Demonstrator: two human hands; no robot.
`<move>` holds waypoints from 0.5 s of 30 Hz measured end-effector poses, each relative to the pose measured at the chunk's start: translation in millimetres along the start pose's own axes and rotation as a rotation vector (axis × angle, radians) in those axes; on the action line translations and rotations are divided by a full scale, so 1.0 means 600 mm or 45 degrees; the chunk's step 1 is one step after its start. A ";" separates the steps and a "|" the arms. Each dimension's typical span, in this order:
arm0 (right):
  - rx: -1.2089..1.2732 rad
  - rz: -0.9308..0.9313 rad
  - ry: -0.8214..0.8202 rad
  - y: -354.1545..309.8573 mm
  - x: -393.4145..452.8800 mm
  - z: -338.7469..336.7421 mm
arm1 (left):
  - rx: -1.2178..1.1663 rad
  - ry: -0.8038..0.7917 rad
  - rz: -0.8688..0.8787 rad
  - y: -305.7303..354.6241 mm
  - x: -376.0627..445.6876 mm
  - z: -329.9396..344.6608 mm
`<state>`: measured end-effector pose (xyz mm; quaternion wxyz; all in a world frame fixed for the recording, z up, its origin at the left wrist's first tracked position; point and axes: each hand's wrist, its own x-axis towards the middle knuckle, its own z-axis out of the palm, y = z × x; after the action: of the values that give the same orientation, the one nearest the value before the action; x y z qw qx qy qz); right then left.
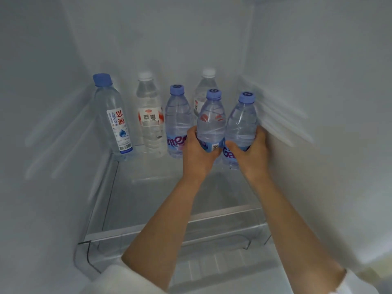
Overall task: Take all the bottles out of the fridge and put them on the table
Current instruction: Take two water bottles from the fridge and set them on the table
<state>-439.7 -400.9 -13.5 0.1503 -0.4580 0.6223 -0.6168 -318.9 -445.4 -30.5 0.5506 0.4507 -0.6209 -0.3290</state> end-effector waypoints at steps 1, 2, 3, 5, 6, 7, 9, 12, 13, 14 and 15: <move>0.000 0.001 0.001 -0.001 0.000 -0.001 | 0.011 0.013 -0.008 0.004 -0.002 -0.001; 0.004 0.003 0.006 -0.001 -0.001 -0.002 | 0.030 0.027 -0.017 0.007 -0.005 -0.003; 0.014 0.004 0.018 -0.002 -0.002 -0.004 | 0.059 0.041 -0.027 0.010 -0.009 -0.005; 0.024 0.004 0.052 -0.004 -0.009 -0.010 | 0.128 0.077 -0.049 0.016 -0.021 -0.010; 0.024 -0.001 0.064 -0.005 -0.013 -0.012 | 0.148 0.091 -0.062 0.019 -0.028 -0.014; 0.026 -0.007 0.068 -0.006 -0.020 -0.015 | 0.161 0.104 -0.071 0.022 -0.037 -0.018; 0.048 -0.010 0.067 -0.010 -0.039 -0.021 | 0.176 0.132 -0.067 0.027 -0.058 -0.027; 0.100 -0.042 0.063 -0.021 -0.070 -0.035 | 0.163 0.186 -0.068 0.037 -0.089 -0.043; 0.113 -0.057 0.073 -0.028 -0.081 -0.041 | 0.154 0.196 -0.062 0.041 -0.099 -0.049; 0.123 -0.070 0.089 -0.037 -0.091 -0.047 | 0.136 0.203 -0.053 0.045 -0.108 -0.055; 0.125 -0.084 0.104 -0.050 -0.103 -0.054 | 0.110 0.210 -0.038 0.051 -0.117 -0.062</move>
<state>-419.4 -328.8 -3.7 0.1266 -0.4448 0.5813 -0.6695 -289.3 -365.9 -23.4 0.5749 0.5088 -0.5802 -0.2721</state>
